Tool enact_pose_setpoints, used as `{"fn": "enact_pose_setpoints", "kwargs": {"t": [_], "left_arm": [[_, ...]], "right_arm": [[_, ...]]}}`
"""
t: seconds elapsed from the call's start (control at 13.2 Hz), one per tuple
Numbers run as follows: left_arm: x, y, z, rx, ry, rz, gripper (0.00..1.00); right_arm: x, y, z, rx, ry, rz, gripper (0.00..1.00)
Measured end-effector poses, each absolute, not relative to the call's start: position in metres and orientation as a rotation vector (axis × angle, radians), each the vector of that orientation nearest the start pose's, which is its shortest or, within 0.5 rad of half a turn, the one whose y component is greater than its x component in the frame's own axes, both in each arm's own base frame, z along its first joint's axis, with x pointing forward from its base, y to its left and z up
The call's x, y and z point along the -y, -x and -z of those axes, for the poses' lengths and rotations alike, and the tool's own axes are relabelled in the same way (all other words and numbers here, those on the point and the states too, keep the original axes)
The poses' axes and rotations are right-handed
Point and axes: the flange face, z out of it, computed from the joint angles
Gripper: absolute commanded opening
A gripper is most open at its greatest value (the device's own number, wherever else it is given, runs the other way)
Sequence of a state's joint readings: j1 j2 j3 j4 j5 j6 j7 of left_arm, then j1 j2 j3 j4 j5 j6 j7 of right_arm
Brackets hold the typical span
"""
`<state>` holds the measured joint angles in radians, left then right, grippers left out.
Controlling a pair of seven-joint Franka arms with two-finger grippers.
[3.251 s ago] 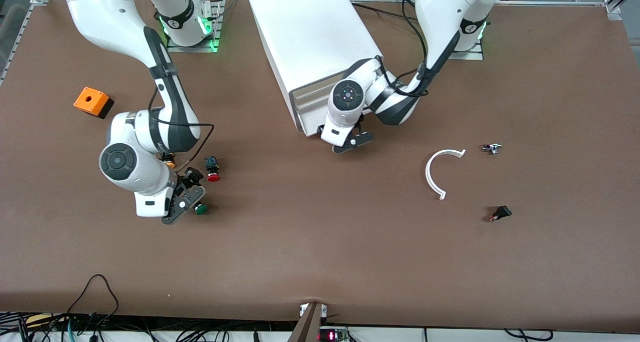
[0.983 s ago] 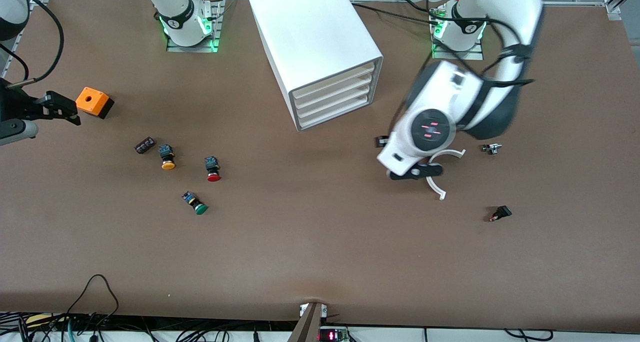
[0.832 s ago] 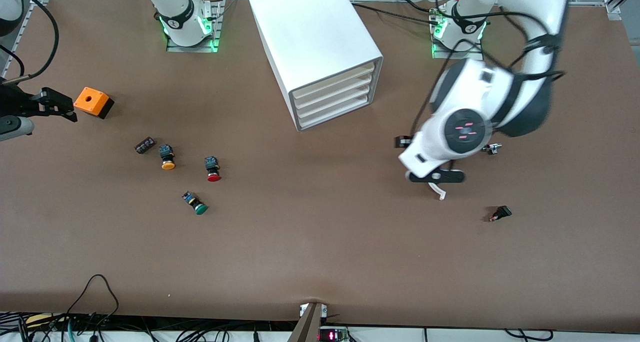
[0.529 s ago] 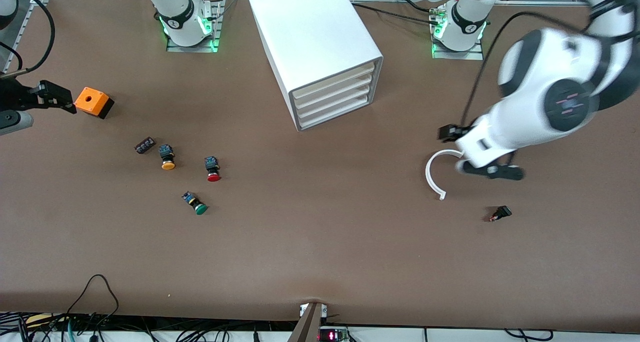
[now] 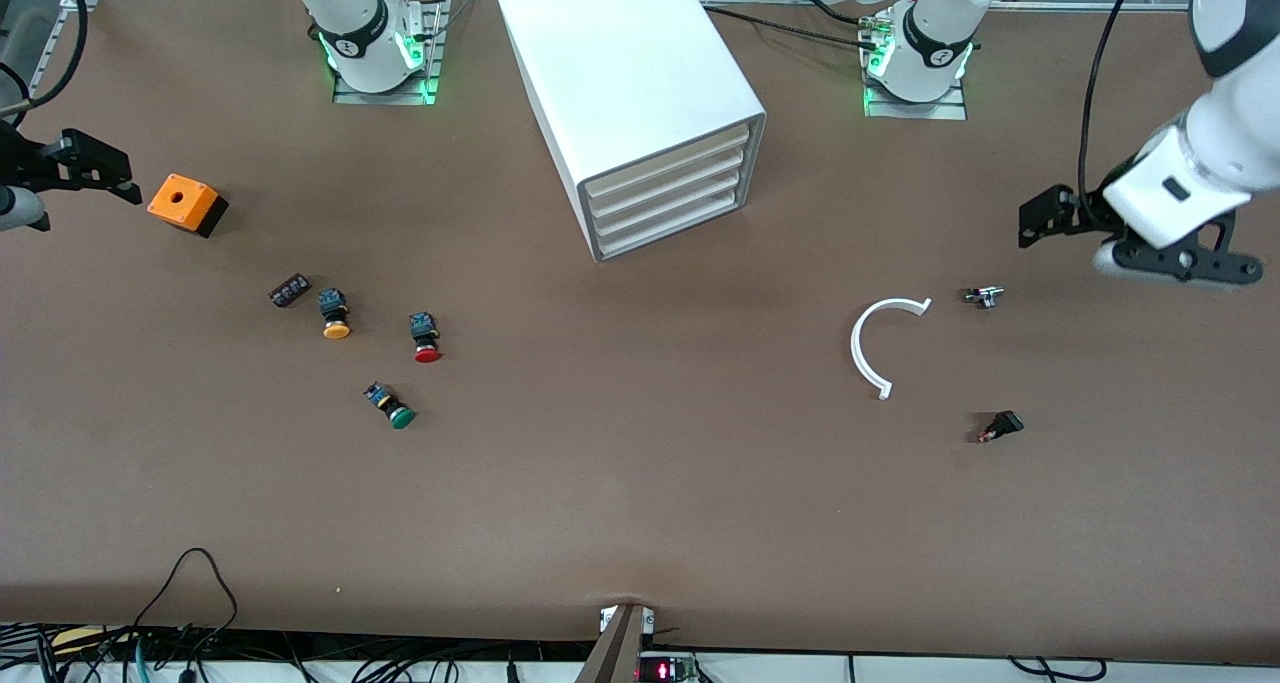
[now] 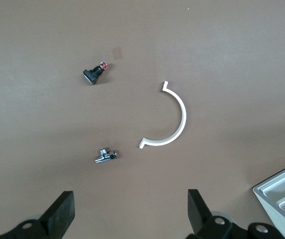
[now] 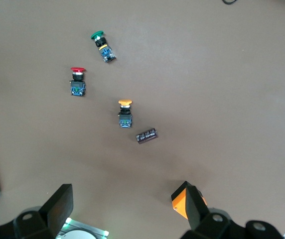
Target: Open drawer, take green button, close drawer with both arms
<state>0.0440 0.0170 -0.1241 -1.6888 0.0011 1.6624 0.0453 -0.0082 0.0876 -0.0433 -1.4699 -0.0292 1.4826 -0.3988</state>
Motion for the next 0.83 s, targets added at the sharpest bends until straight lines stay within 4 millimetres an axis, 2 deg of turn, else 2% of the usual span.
{"fn": "enact_pose_setpoints", "kwargs": {"t": [0.38, 0.6, 0.83], "left_arm": [[0.042, -0.560, -0.562, -0.191, 3.133, -0.065, 1.00], [0.042, -0.560, -0.563, -0.190, 3.134, -0.063, 1.00], [0.040, -0.560, -0.563, -0.182, 3.134, -0.063, 1.00]], "right_arm": [[0.032, -0.573, -0.605, 0.542, 3.104, -0.143, 1.00], [0.032, -0.575, -0.596, 0.547, 3.115, -0.070, 1.00], [0.032, -0.558, -0.593, 0.547, 3.115, -0.057, 1.00]]}}
